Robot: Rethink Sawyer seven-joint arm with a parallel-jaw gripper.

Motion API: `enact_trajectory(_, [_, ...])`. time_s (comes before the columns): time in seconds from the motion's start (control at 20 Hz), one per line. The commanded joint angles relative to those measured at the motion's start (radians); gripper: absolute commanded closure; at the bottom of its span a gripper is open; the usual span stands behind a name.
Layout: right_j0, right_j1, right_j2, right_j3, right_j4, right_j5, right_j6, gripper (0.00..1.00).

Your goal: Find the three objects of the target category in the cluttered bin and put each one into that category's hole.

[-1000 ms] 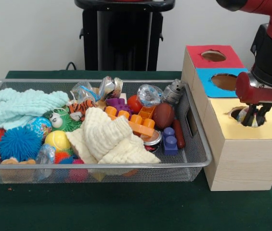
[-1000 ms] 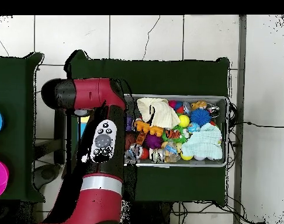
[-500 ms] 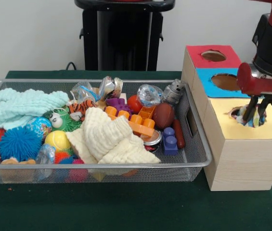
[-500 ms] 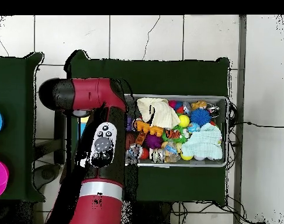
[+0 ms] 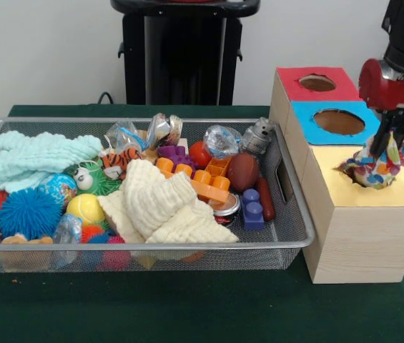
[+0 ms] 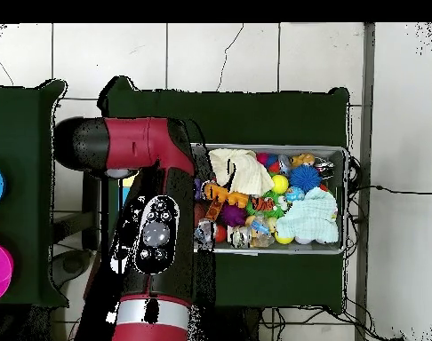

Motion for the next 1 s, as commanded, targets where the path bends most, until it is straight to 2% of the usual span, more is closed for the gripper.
enact_trajectory(0.05, [-0.043,-0.056,0.048,0.137,-0.006,0.101,0.100,1.00])
enact_trajectory(0.25, [-0.035,-0.062,0.042,0.158,-0.023,0.076,0.101,1.00])
enact_trajectory(0.45, [-0.030,-0.030,0.044,0.097,-0.025,0.111,0.120,1.00])
enact_trajectory(1.0, [-0.034,-0.042,0.058,0.129,-0.016,0.076,0.117,1.00])
